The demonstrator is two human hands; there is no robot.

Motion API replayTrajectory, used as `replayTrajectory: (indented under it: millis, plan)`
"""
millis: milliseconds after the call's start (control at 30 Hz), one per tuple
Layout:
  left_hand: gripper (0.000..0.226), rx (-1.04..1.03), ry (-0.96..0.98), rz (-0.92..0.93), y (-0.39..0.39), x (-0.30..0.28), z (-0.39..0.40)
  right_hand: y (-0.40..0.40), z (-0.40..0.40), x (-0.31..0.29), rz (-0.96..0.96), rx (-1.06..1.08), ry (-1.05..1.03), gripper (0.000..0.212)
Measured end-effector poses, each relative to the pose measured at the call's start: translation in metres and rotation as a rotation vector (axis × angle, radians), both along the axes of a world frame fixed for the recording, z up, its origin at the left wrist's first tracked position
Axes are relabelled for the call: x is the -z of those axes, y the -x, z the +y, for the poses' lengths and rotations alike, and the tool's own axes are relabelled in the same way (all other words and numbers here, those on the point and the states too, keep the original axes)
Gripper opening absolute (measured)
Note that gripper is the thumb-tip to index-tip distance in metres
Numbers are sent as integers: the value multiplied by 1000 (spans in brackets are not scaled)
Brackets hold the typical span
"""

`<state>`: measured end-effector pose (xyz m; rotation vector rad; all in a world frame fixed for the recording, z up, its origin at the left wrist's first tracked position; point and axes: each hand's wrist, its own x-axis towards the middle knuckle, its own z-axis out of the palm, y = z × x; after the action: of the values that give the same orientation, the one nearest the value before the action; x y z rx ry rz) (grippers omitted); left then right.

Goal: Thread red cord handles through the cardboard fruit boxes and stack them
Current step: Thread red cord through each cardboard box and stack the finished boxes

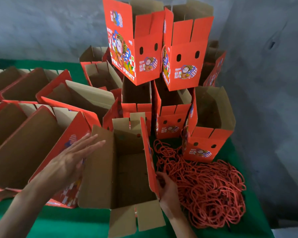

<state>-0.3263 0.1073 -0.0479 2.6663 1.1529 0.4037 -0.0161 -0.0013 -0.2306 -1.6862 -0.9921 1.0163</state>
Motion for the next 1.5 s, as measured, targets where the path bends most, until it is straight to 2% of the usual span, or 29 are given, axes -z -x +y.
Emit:
replayTrajectory:
  millis: [67, 133, 200, 233, 300, 367, 433, 500, 633, 700, 800, 900, 1033, 1133, 1200, 1300, 1367, 1500]
  plan:
    - [70, 85, -27, 55, -4, 4, -1, 4, -2, -5, 70, 40, -11, 28]
    - [50, 107, -49, 137, -13, 6, -2, 3, -4, -10, 135, 73, -88, 19]
    - [34, 111, -137, 151, -21, 6, 0, -6, -5, -11, 75, 153, -123, 20]
    - [33, 135, -173, 122, -26, 5, 2, -14, -5, -10, 44, 213, -123, 21]
    - [55, 196, -252, 43, -42, 0, 6, -34, -9, -5, 34, 312, -106, 24]
    - [44, 243, -333, -3, -63, -9, 5, -48, -12, -5, 50, 468, -93, 32]
    - [23, 259, -298, -44, -88, -20, 1, -60, -20, -3, -20, 531, -55, 28]
    - [13, 243, -193, -34, -106, -29, -2, -68, -25, -4, -34, 577, -32, 19]
    - [22, 194, -121, 15, -129, -43, -1, -75, -30, -20, -29, 684, -111, 11]
    - [26, 191, -177, 4, -139, -49, -1, -75, -32, -27, -70, 722, -176, 15]
    - [26, 181, -286, 75, -158, -62, -4, -67, -37, -33, -88, 703, -167, 5]
    - [29, 73, -195, 201, -166, -62, -3, -51, -37, -35, -117, 652, -173, 11]
    - [39, 37, -106, 293, -172, -62, -3, -47, -39, -42, -225, 640, -251, 25]
    - [39, 5, -71, 283, -182, -57, -2, -45, -37, -50, -373, 586, -420, 22]
    - [38, 22, 13, 231, -191, -57, -1, -36, -30, -56, -392, 500, -523, 17]
    - [35, 63, 182, 156, -202, -62, 2, -18, -20, -71, -178, 450, -467, 14]
    - [25, 66, 282, 141, -207, -63, 3, -11, -17, -78, -18, 408, -399, 13]
    - [18, 40, 565, 71, -204, -63, 11, -14, -14, -88, 136, 325, -352, 12]
